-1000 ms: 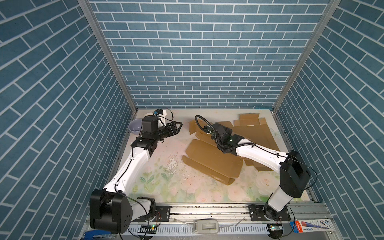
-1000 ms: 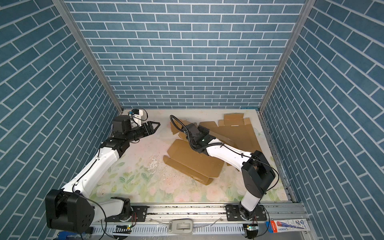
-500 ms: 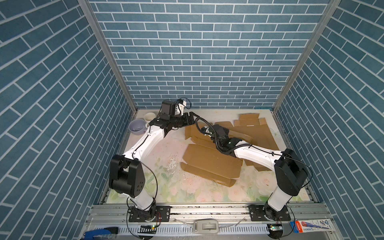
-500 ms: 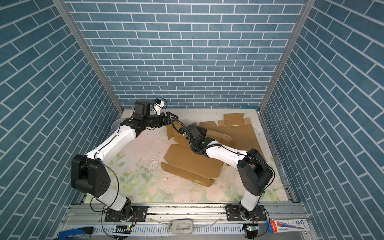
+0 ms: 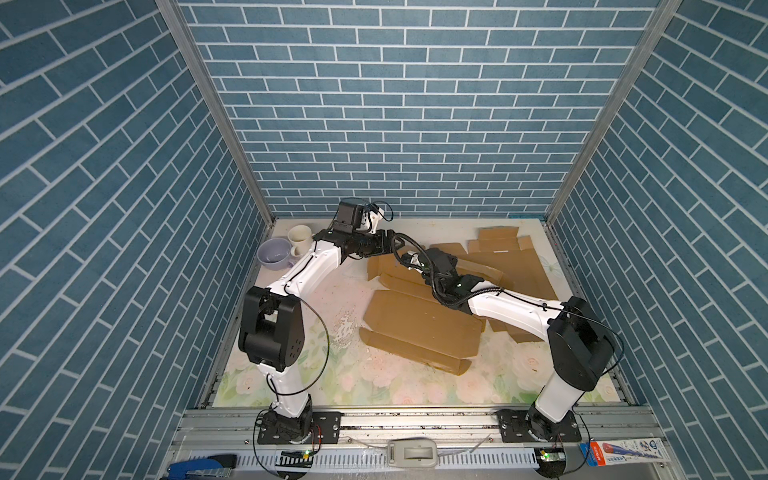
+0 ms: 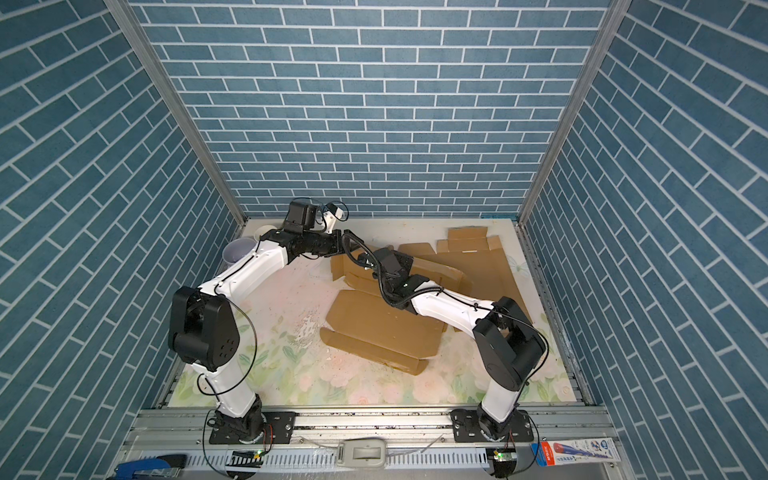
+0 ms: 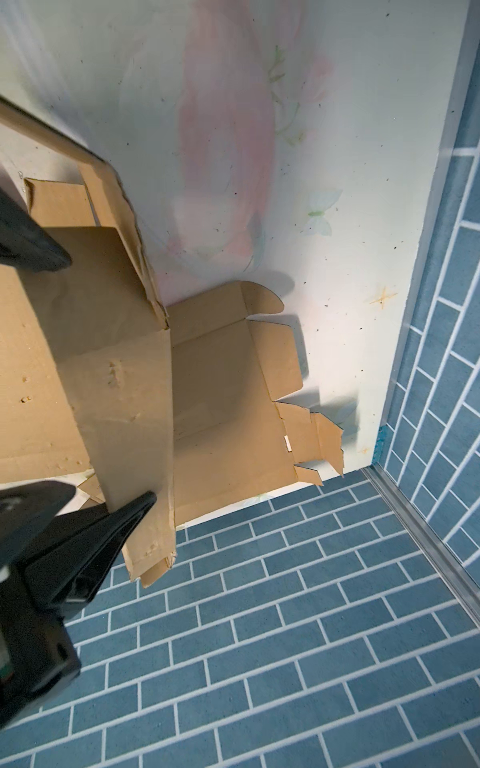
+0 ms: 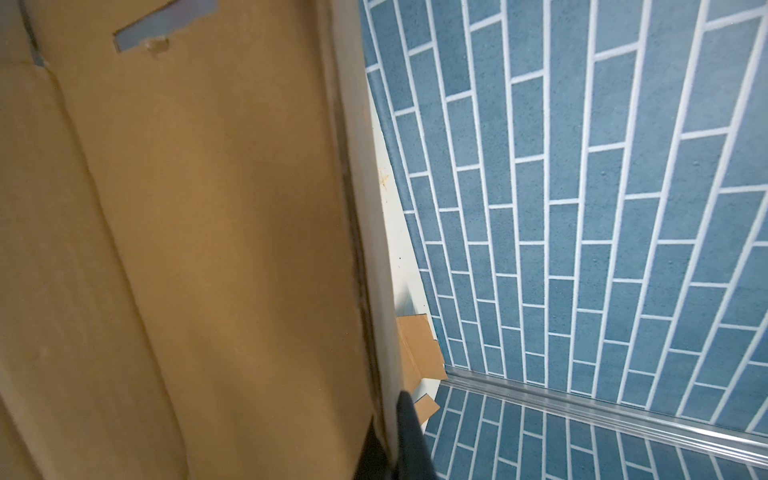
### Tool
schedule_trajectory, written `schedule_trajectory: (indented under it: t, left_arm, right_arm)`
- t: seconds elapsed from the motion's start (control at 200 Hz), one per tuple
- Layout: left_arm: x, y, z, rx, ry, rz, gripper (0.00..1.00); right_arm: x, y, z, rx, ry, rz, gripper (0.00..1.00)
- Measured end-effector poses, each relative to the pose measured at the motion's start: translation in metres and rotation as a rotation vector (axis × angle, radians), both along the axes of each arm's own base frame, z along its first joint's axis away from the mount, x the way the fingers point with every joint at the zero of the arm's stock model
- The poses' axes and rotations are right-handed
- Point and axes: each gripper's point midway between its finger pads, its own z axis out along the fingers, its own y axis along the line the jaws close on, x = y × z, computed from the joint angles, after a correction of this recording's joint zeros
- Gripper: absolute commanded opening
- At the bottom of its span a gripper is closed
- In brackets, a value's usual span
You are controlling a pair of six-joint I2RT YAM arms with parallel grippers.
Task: Fold the paper box
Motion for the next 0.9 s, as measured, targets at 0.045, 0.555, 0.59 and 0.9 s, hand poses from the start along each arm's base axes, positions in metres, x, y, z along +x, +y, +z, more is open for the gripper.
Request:
schedule_trajectory:
  t: [0.045,0.555,0.59,0.9]
  left_arm:
    - [-0.001,-0.003,-0.005,0.004,0.011,-0.009,0.77]
    - [-0.010,0.003,-0.007,-0.008,0.024,-0.037,0.67]
    - [-0.008,0.013,-0.003,-0.012,0.016,-0.022,0.67]
    - [0.021,0.126,0.042,0.010,-0.151,0.184,0.61]
  right_arm:
    - [0.000,0.000,0.001,0.003,-0.003,0.000,0.01]
    - [0.001,0.005,-0.007,-0.026,-0.084,0.018,0.00]
    - [0.001,0.006,-0.007,-0.031,-0.095,0.024,0.00]
    - [0.006,0.003,-0.011,-0.051,-0.150,0.071,0.00]
